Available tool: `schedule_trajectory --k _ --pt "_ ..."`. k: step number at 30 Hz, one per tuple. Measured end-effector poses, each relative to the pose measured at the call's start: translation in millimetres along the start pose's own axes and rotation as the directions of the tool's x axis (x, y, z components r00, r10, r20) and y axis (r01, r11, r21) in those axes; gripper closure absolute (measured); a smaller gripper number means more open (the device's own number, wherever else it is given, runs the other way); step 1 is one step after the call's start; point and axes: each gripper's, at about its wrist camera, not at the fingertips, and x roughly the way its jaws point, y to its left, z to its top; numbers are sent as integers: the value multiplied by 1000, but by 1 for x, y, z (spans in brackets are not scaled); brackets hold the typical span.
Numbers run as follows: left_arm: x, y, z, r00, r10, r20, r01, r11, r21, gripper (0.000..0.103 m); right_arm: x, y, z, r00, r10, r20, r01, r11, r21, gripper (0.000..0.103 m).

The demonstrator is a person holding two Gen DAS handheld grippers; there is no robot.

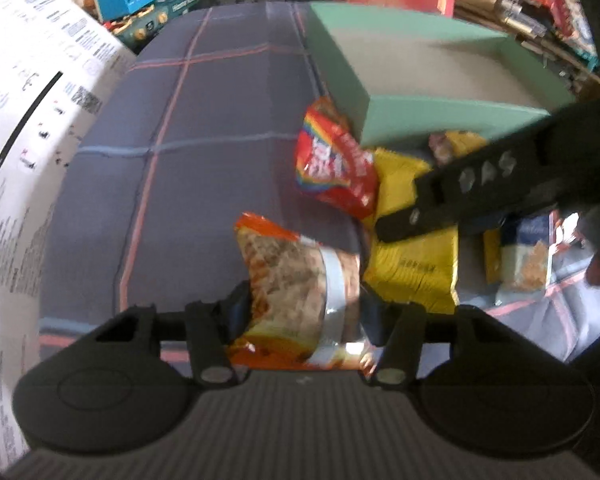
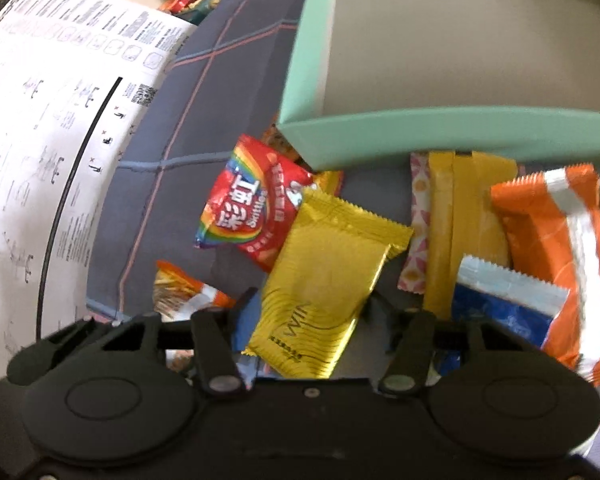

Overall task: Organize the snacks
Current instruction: 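Move the left tool to the orange-and-white chip bag and grasp it, then grasp the flat yellow bar with the right tool while the left holds the chip bag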

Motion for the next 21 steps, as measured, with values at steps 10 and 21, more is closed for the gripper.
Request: schedule_trajectory --k 10,21 --pt "-1 1 -5 1000 16 -4 -17 998 -64 52 -4 10 -8 998 -8 58 13 996 -86 52" --pt "-13 -6 -8 999 35 14 -34 996 -86 53 -33 -4 -17 995 -44 87 57 986 -154 70"
